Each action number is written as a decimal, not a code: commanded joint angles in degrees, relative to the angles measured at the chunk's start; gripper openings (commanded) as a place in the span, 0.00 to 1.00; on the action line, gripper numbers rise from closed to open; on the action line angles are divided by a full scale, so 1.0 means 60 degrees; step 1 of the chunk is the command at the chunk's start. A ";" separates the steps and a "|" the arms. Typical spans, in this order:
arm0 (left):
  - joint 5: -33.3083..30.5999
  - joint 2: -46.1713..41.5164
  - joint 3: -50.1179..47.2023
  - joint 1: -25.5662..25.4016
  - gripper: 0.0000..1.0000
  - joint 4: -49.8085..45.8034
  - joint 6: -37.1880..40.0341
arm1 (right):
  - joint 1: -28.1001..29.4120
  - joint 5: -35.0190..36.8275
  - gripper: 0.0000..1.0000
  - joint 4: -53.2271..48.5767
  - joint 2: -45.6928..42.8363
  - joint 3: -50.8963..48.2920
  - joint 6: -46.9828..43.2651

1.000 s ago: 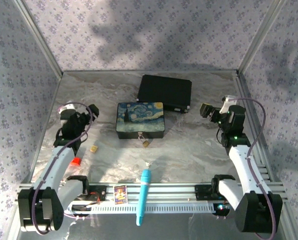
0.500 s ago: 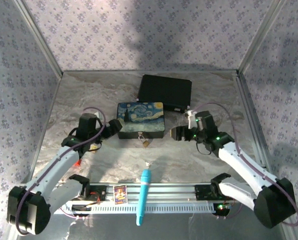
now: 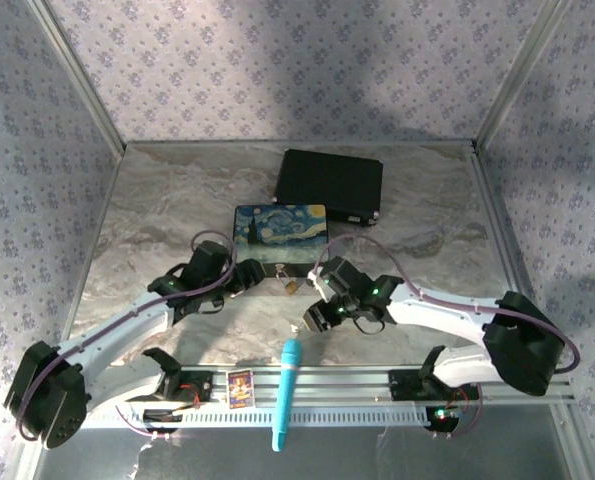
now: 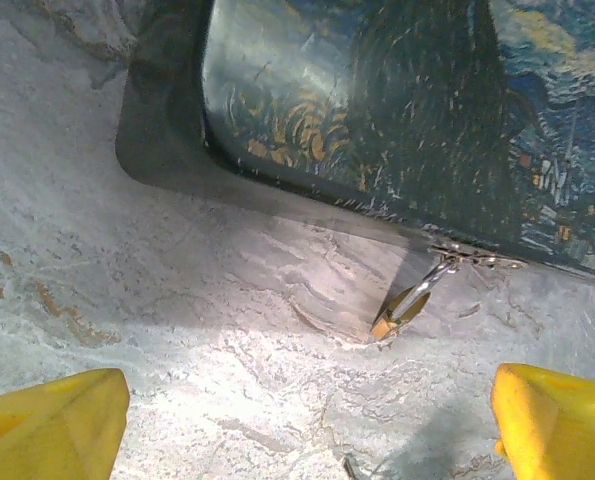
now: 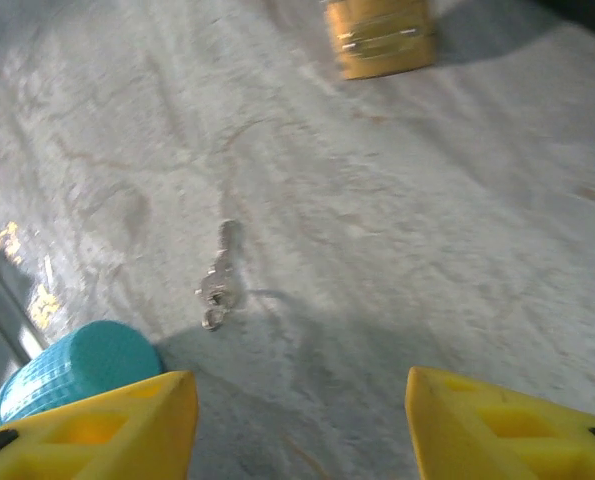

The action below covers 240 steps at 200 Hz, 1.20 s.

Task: Unlock the padlock with the key

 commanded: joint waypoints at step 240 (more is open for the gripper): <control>-0.1162 -0.0183 -0.0410 -0.0640 0.94 0.0273 -0.0522 | 0.0646 -0.0968 0.24 0.1360 0.2256 0.0472 0.0883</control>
